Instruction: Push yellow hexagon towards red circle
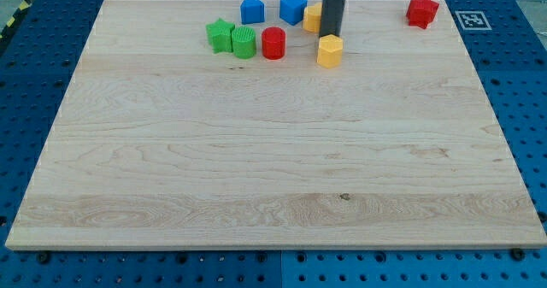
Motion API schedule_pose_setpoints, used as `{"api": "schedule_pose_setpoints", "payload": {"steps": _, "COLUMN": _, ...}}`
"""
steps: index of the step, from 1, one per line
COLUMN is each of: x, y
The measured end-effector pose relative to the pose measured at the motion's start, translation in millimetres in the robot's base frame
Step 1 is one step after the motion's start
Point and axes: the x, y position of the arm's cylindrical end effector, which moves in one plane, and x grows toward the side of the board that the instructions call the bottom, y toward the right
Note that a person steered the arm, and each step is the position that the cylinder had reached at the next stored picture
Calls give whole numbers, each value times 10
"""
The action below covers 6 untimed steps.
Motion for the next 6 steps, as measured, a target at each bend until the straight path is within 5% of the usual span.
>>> {"api": "schedule_pose_setpoints", "payload": {"steps": 2, "x": 356, "y": 291}}
{"api": "schedule_pose_setpoints", "payload": {"steps": 6, "x": 563, "y": -25}}
